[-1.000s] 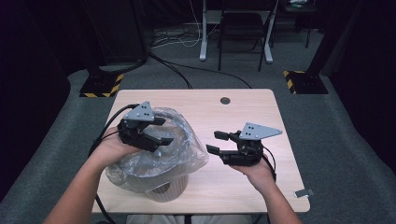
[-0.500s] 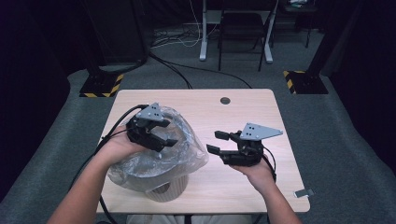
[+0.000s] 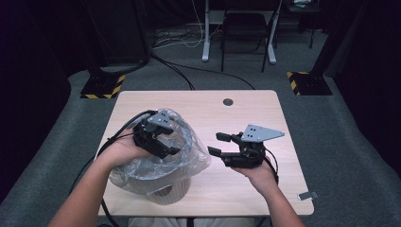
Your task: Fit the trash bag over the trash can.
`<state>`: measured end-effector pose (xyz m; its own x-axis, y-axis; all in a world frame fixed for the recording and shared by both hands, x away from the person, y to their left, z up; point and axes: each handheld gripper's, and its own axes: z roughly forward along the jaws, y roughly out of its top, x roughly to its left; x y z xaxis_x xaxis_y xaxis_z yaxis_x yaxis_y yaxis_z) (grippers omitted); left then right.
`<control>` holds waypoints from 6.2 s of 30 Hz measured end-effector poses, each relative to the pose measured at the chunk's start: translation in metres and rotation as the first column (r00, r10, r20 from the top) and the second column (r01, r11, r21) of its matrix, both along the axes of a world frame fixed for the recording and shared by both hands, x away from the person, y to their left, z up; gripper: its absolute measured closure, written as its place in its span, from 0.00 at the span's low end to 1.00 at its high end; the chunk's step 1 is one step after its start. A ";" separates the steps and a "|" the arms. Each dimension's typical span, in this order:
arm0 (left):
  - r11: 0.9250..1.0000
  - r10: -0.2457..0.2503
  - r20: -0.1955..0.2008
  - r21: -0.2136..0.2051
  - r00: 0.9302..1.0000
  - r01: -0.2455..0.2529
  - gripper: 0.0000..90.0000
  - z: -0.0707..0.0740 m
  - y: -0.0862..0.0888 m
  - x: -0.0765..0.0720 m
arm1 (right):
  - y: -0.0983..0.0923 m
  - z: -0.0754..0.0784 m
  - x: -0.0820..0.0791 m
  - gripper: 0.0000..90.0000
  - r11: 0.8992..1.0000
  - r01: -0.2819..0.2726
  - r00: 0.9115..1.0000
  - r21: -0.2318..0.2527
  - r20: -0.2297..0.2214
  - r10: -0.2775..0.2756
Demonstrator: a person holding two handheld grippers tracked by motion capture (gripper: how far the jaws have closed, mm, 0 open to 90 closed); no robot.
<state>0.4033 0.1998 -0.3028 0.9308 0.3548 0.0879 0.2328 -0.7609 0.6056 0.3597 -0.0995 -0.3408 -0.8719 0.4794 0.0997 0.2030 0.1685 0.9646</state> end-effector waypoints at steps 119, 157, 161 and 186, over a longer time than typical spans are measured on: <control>0.995 0.024 -0.001 -0.102 1.000 -0.024 0.34 0.027 0.070 -0.034 | 0.037 -0.045 -0.006 0.76 0.988 -0.106 0.994 -0.111 -0.037 0.103; 0.995 0.026 -0.096 -0.095 0.995 -0.035 0.36 0.008 0.062 -0.040 | 0.037 -0.047 -0.005 0.72 0.990 -0.093 0.995 -0.104 -0.038 0.089; 0.996 0.042 -0.093 -0.079 0.995 -0.050 0.37 0.008 0.062 -0.040 | 0.037 -0.046 -0.005 0.72 0.990 -0.093 0.995 -0.105 -0.037 0.089; 0.988 0.038 -0.097 -0.144 0.995 -0.052 0.35 0.010 0.071 -0.041 | 0.036 -0.044 -0.009 0.66 0.992 -0.082 0.996 -0.100 -0.028 0.079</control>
